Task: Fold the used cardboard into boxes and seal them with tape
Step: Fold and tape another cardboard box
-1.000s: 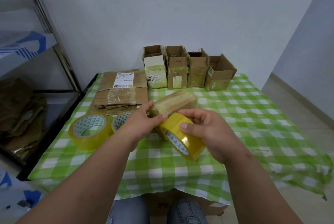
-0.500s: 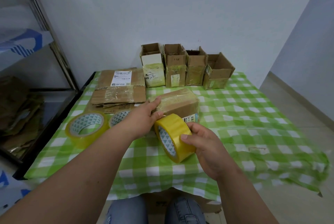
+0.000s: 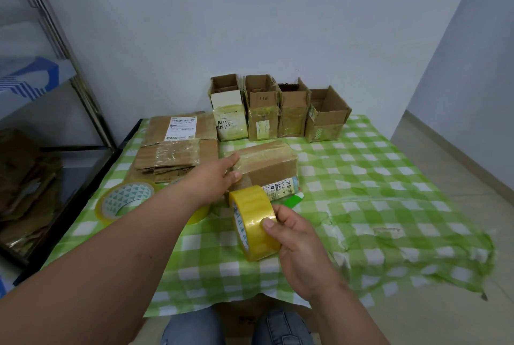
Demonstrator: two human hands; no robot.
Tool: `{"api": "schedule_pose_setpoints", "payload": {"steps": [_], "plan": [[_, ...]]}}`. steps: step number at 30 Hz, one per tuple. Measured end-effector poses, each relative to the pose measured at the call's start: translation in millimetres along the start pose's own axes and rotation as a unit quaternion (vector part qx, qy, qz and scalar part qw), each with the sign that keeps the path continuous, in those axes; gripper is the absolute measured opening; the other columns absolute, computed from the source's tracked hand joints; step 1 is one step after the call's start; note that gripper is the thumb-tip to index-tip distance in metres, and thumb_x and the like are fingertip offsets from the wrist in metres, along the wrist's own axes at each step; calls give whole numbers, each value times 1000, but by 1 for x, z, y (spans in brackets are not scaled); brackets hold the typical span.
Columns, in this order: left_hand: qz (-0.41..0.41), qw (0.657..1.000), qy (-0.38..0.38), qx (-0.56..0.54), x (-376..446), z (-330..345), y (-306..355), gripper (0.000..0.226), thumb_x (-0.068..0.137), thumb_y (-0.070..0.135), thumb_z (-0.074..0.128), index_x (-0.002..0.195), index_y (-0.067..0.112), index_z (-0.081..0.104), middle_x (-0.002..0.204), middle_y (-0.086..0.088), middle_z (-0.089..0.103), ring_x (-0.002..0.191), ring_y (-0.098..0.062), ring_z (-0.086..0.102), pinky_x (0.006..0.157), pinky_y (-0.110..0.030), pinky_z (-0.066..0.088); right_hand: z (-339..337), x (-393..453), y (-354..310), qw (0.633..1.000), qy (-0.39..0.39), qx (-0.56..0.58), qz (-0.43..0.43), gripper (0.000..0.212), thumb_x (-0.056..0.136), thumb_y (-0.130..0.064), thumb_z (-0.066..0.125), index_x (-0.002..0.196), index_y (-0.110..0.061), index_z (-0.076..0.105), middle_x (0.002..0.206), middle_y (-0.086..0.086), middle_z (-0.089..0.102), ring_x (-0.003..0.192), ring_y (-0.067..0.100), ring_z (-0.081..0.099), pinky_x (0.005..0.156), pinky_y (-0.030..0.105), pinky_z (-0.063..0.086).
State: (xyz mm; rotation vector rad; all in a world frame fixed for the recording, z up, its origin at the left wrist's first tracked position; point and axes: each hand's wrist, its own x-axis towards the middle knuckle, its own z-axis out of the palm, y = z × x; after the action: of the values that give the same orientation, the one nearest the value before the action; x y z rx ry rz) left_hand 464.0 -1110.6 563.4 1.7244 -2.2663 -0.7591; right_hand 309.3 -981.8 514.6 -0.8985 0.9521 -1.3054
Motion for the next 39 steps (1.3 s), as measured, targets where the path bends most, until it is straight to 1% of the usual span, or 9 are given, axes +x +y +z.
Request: {"api": "schedule_pose_setpoints", "payload": {"steps": [8, 12, 16, 18, 23, 30, 34, 36, 39], "plan": [[-6, 999, 35, 12, 9, -4, 4, 52, 103, 40, 43, 153, 33, 29, 150, -10, 45, 132, -30, 47, 101, -33, 39, 4, -1, 2, 999, -4, 33, -7, 34, 78, -18, 62, 109, -6, 67, 94, 10, 72, 85, 21, 65, 76, 36, 51], [-32, 984, 106, -139, -2, 4, -2, 57, 100, 49, 45, 151, 26, 36, 144, -7, 53, 129, -28, 52, 110, -40, 38, 2, -2, 2, 1000, -17, 26, -3, 34, 78, -17, 62, 110, -5, 65, 97, 10, 71, 89, 21, 64, 79, 36, 50], [-51, 942, 145, -298, -22, 12, -9, 37, 98, 49, 48, 117, 21, 63, 110, -2, 68, 98, -23, 67, 96, -51, 52, -9, -3, -3, 999, -42, -5, 0, 28, 77, -14, 65, 103, -5, 68, 96, 10, 71, 87, 20, 64, 75, 32, 53], [-68, 933, 139, -324, -31, 16, -8, 22, 96, 45, 57, 99, 24, 62, 99, 0, 66, 92, -23, 67, 90, -50, 55, -15, -4, -5, 998, -55, -28, -5, 24, 76, -13, 67, 99, -6, 70, 92, 9, 72, 84, 18, 66, 72, 28, 53], [-98, 922, 123, -353, -44, 25, -9, 33, 87, 43, 70, 102, 16, 59, 100, -3, 61, 85, -19, 64, 73, -35, 59, -24, -4, -9, 995, -75, -69, -6, 39, 68, -29, 76, 99, -6, 73, 95, 12, 73, 86, 21, 67, 75, 27, 53], [-123, 874, 93, -460, -50, 41, -5, 31, 92, 42, 63, 111, 18, 65, 105, -9, 67, 84, -21, 64, 77, -36, 59, -34, -4, -10, 993, -82, -81, 10, 42, 69, -31, 72, 96, 1, 74, 93, 19, 71, 88, 28, 66, 82, 35, 51], [-137, 876, 67, -458, -47, 42, -7, 38, 94, 49, 59, 114, 17, 68, 106, -5, 68, 94, -24, 65, 87, -43, 57, -35, 0, -14, 997, -23, -71, 26, 42, 69, -30, 71, 97, 2, 72, 95, 22, 71, 88, 29, 65, 80, 39, 50], [-141, 874, 55, -463, -47, 41, -8, 39, 93, 50, 60, 112, 17, 68, 107, -4, 68, 95, -23, 65, 88, -44, 56, -37, 5, -19, 992, 43, -114, 16, 26, 75, -25, 69, 93, -6, 74, 96, 16, 74, 89, 26, 67, 81, 40, 48], [-145, 854, 92, -491, -46, 43, -6, 34, 91, 44, 65, 107, 14, 61, 100, -5, 65, 85, -21, 62, 71, -37, 55, -39, 15, -24, 951, 148, -271, -3, 10, 91, -13, 66, 85, -17, 73, 86, 1, 72, 81, 14, 63, 70, 21, 45]]}}
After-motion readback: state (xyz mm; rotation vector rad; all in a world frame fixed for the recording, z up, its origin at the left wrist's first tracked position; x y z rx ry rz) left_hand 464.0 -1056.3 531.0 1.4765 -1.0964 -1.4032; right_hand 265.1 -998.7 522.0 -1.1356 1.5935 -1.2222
